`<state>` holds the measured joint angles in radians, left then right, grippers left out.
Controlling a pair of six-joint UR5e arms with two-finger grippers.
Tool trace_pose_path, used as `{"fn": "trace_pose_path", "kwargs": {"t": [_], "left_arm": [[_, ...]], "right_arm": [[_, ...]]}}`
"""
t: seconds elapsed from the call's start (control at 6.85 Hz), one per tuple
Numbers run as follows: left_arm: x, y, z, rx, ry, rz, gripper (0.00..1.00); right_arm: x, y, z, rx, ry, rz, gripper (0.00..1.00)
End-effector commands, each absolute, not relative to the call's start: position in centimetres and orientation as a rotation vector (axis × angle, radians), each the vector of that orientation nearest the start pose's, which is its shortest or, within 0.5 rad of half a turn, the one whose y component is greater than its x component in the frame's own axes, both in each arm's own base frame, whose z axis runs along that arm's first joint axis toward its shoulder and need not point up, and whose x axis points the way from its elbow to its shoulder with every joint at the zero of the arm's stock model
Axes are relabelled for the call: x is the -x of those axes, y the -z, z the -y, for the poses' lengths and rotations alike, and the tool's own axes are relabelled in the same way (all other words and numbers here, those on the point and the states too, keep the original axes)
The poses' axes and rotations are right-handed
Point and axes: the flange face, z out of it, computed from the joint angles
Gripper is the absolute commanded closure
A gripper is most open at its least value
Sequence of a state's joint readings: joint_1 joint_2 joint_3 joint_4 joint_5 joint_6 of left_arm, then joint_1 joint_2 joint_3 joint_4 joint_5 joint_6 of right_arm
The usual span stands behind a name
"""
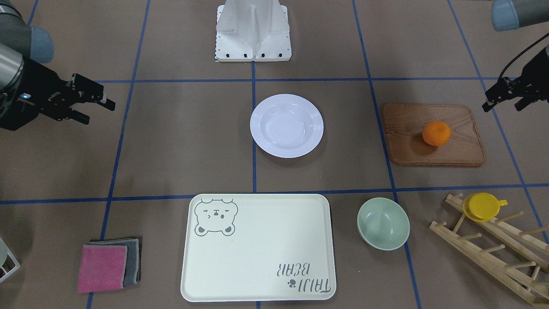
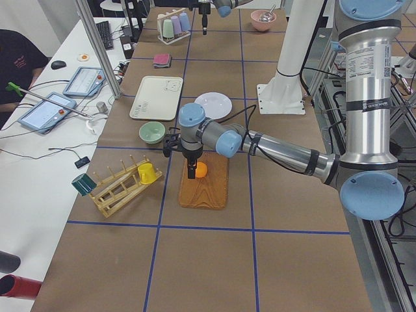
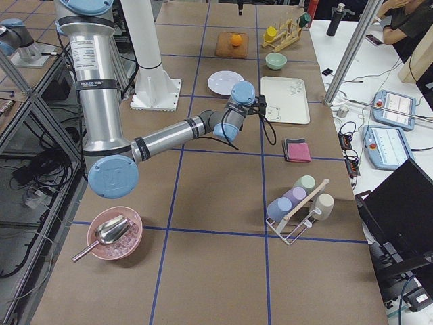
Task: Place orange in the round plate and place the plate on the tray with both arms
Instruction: 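Lower the left gripper onto the orange while the right gripper approaches the plate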
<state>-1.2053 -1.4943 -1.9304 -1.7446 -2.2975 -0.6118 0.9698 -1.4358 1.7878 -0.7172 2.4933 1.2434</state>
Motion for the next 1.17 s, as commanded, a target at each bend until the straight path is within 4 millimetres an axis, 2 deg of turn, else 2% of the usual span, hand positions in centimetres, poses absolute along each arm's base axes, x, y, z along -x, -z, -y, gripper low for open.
{"fn": "trace_pose_path", "kwargs": {"t": [0.0,0.15,0.29,0.58,1.02], "left_arm": [[-13.8,-48.7,46.3,-0.024,0.084,-0.835,0.01],[-15.0,-49.2,46.3,-0.017,0.094,-0.818,0.02],[-16.5,-50.2,46.6,-0.029,0.105,-0.8,0.02],[-21.0,-51.9,47.9,-0.017,0.136,-0.841,0.02],[-24.1,-53.8,47.0,-0.019,0.117,-0.789,0.02]], "right_arm": [[33.0,-33.4,42.0,0.051,-0.14,1.526,0.0],[36.0,-31.3,40.9,0.043,-0.155,1.557,0.0],[37.7,-30.7,39.8,0.044,-0.177,1.569,0.0],[38.3,-30.5,39.2,0.051,-0.164,1.572,0.0],[38.7,-30.4,38.7,0.056,-0.154,1.576,0.01]]}}
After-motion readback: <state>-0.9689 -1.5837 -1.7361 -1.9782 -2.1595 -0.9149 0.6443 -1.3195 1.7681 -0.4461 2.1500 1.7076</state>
